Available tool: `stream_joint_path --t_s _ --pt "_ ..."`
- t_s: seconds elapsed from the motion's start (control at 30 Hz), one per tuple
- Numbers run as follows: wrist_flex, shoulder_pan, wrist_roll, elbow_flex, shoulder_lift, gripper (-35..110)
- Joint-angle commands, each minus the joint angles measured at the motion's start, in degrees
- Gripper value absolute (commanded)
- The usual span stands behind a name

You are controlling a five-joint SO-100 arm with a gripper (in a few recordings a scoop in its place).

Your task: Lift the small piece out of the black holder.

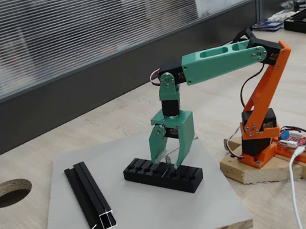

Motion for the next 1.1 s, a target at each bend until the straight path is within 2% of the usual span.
stream_joint_path --t_s 0.0,0.23,0.5,0.7,1.07 --pt "-0.3 -0.7 0.1 -0.3 1.4 40" --pt "-0.2 -0.6 -3.9 -0.3 1.8 40" --pt "-0.2 -0.4 -3.5 -0.3 1.1 40" --pt "-0.2 4.7 -3.5 -0.3 1.1 40" --pt "-0.2 4.0 -3.5 -0.3 1.1 40"
